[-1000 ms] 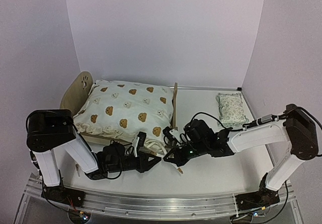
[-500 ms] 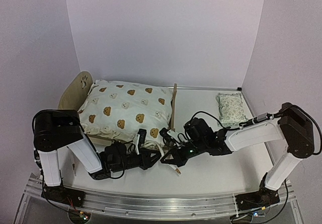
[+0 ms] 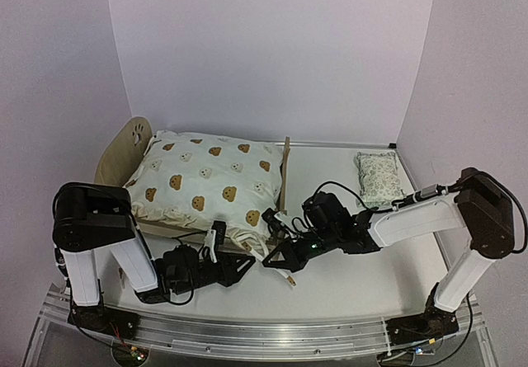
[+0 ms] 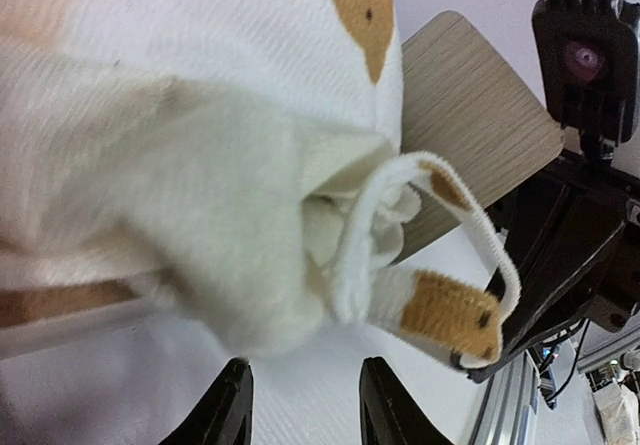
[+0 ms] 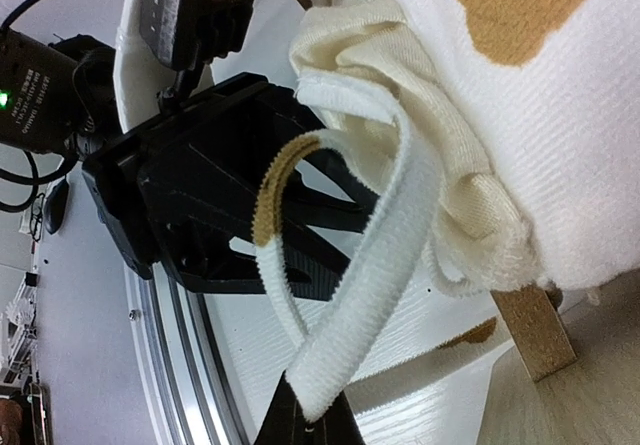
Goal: Set up the pet bed
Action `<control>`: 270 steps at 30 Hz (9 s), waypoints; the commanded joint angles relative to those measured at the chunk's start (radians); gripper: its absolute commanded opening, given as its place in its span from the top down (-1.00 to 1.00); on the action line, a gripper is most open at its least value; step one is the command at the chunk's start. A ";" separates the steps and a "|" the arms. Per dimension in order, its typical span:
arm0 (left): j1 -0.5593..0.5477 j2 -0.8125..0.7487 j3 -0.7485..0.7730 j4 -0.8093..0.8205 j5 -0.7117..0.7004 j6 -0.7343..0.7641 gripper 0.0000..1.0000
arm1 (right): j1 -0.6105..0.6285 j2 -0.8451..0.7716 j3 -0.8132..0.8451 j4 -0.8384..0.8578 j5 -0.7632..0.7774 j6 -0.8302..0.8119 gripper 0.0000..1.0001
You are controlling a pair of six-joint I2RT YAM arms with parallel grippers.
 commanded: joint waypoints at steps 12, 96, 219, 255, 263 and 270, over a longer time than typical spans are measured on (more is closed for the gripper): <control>-0.243 -0.346 0.157 -0.767 -0.464 0.099 0.04 | -0.008 0.123 -0.013 -0.076 -0.076 0.168 1.00; -0.151 -0.260 0.625 -1.360 -0.007 0.291 0.67 | 0.157 -0.118 -0.147 0.034 0.322 -0.326 1.00; -0.075 0.046 0.095 -0.032 -0.134 0.521 1.00 | 0.157 -0.065 -0.200 -0.006 0.283 -0.062 -0.08; -0.076 0.062 0.094 -0.039 -0.099 0.483 1.00 | 0.173 -0.042 -0.234 0.166 0.496 -0.221 -0.08; -0.076 0.067 0.094 -0.039 -0.089 0.477 1.00 | 0.173 0.036 -0.193 0.172 0.547 -0.253 0.06; -0.075 0.047 0.078 -0.056 -0.090 0.460 1.00 | 0.173 0.053 -0.197 0.177 0.536 -0.234 0.92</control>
